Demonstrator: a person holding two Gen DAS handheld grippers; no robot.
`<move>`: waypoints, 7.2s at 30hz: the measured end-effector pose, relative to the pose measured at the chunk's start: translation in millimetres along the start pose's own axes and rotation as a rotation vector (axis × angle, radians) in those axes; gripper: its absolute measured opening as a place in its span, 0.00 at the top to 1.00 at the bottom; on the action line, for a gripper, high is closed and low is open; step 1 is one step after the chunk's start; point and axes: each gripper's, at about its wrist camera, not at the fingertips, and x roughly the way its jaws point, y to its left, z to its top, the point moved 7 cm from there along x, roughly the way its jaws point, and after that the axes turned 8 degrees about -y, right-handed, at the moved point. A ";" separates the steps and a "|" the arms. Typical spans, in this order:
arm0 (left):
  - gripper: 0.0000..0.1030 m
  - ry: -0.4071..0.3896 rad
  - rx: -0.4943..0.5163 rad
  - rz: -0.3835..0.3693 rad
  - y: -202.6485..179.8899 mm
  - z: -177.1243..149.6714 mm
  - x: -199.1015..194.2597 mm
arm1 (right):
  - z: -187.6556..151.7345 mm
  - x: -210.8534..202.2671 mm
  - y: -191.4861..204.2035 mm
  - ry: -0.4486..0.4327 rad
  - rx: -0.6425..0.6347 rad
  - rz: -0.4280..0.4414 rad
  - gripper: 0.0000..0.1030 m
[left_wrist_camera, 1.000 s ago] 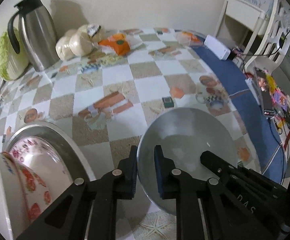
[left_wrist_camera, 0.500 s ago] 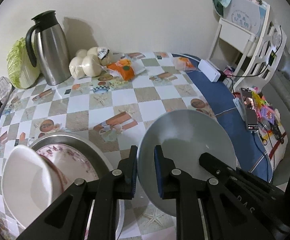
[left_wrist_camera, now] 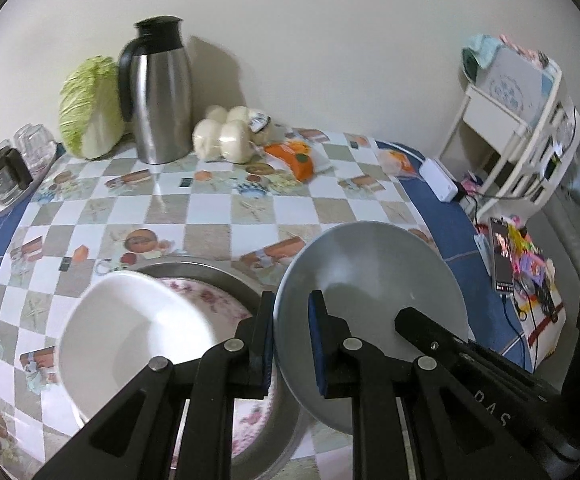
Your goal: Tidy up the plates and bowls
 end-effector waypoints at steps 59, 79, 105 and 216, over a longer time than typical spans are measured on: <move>0.84 -0.015 -0.256 0.045 149.0 -16.7 -41.3 | -57.9 32.3 146.3 0.068 -0.301 0.005 0.84; 0.84 -0.001 -0.264 0.072 154.0 -20.7 -32.6 | -39.2 21.7 139.1 -0.028 -0.260 0.030 0.58; 0.37 -0.012 -0.271 0.095 158.4 -17.5 -38.4 | -43.2 35.7 108.5 0.023 -0.248 -0.037 0.33; 0.01 0.045 -0.114 0.247 218.2 -102.6 -48.9 | -121.0 8.7 63.2 0.057 -0.415 -0.189 0.00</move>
